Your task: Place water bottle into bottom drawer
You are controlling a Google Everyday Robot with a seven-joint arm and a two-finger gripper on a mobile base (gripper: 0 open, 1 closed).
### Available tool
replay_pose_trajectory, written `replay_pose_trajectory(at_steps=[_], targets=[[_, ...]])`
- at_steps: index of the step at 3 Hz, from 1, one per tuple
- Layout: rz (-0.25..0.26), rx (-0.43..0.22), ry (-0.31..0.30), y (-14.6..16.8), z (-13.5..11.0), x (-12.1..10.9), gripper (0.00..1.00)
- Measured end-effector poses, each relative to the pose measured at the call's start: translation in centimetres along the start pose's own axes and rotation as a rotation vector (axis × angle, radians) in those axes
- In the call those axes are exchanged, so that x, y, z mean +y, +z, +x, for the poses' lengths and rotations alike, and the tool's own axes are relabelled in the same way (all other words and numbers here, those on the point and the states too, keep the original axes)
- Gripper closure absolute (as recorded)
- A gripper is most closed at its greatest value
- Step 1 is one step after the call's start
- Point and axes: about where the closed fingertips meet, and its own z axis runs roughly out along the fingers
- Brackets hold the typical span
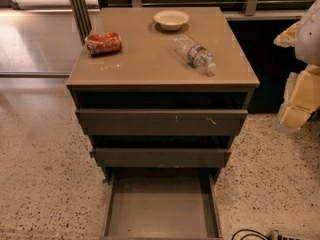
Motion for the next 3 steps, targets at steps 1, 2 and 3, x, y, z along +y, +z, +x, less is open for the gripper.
replay_pose_trajectory(at_steps=[1,2,3], targets=[[0.000,0.000,-0.001,0.0,0.0,0.0,0.00],[0.012,0.005,-0.022,-0.3,-0.4,-0.1,0.00],[0.040,-0.051,-0.076,0.0,-3.2,-3.0,0.00]])
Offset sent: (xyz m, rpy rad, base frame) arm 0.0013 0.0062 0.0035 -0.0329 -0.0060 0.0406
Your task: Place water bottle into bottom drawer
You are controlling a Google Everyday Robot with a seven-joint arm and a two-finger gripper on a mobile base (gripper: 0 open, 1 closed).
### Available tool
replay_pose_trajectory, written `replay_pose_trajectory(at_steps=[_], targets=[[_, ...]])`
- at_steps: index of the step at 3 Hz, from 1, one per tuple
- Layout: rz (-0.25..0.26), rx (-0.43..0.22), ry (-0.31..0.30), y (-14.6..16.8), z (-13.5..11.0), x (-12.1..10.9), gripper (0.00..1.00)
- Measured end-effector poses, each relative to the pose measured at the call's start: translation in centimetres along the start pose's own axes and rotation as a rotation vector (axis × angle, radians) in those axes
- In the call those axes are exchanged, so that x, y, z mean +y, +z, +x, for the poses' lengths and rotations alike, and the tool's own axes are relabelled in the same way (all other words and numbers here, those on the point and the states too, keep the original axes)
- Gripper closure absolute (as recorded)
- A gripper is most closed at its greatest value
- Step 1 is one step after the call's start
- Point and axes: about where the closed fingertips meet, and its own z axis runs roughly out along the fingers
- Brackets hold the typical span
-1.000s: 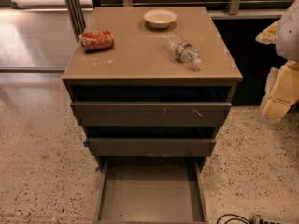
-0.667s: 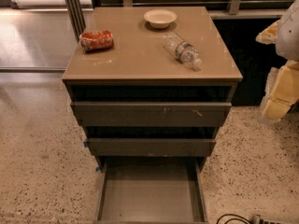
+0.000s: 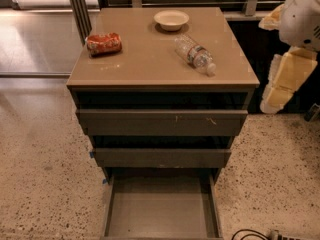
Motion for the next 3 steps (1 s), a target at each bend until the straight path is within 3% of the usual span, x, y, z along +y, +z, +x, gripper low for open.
replay_pose_trajectory(at_steps=[1,2,3], targets=[[0.026,-0.087,-0.090,1.9,-5.6,-5.6,0.00],[0.007,-0.143,-0.123,4.2,-10.1,-9.5,0.00],[0.021,-0.159,-0.130,4.0,-11.0,-10.1,0.00]])
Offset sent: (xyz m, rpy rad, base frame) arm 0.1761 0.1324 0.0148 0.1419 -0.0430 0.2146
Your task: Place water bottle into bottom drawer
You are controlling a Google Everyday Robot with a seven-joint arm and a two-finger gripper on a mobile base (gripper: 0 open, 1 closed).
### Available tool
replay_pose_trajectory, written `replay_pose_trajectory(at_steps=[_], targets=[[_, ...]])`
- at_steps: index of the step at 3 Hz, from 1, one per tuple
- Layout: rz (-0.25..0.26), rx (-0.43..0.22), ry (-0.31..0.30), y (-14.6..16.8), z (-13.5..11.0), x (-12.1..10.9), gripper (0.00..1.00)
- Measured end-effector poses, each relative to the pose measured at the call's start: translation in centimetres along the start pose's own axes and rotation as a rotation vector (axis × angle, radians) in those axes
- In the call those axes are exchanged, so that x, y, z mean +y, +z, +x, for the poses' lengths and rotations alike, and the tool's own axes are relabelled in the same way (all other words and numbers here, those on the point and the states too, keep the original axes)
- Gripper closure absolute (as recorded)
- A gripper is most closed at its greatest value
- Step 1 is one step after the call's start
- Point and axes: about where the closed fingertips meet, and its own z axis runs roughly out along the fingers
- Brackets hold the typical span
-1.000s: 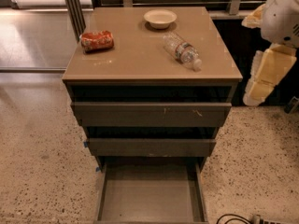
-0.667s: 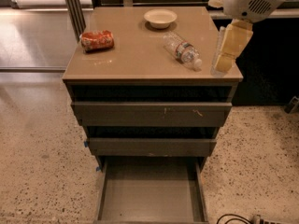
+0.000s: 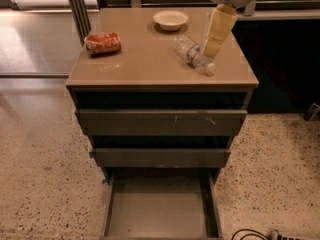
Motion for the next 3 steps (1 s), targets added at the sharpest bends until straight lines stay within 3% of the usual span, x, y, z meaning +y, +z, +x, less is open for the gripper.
replay_pose_trajectory(at_steps=[1,3], targets=[[0.011,-0.010,0.024,0.5,0.3,-0.2,0.00],[0.056,-0.089,0.241,8.1,2.9,-4.6,0.00]])
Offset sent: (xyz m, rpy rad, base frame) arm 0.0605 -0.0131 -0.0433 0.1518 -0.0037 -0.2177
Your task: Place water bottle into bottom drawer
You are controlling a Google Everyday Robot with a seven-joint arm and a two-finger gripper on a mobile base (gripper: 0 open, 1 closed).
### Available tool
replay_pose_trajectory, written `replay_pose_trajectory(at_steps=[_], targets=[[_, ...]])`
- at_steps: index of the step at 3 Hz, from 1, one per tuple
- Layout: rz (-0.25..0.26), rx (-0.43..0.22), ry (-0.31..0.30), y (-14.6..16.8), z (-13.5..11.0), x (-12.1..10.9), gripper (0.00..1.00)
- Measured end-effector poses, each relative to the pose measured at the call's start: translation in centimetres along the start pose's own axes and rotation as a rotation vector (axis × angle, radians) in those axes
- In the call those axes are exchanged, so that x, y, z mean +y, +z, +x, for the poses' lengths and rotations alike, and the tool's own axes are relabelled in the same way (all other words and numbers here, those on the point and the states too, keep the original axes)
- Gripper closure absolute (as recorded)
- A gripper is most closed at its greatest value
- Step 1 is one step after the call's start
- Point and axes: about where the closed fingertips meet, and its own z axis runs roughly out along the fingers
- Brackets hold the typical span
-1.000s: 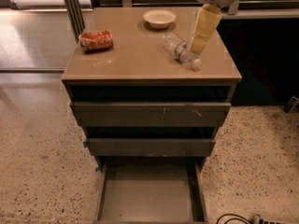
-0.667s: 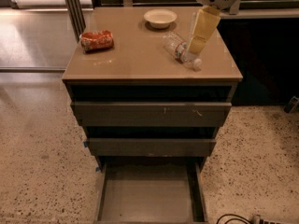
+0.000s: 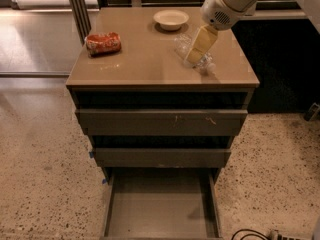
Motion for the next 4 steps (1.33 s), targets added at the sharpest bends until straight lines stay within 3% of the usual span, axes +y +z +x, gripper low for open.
replay_pose_trajectory(at_steps=[1,2,3,4], targets=[[-0.001,0.001,0.007,0.4,0.1,-0.1,0.00],[0.018,-0.019,0.050,4.9,0.5,-2.9,0.00],[0.017,-0.014,0.050,5.2,0.6,-2.9,0.00],[-0.014,0.023,0.101,8.0,3.1,-2.9,0.00]])
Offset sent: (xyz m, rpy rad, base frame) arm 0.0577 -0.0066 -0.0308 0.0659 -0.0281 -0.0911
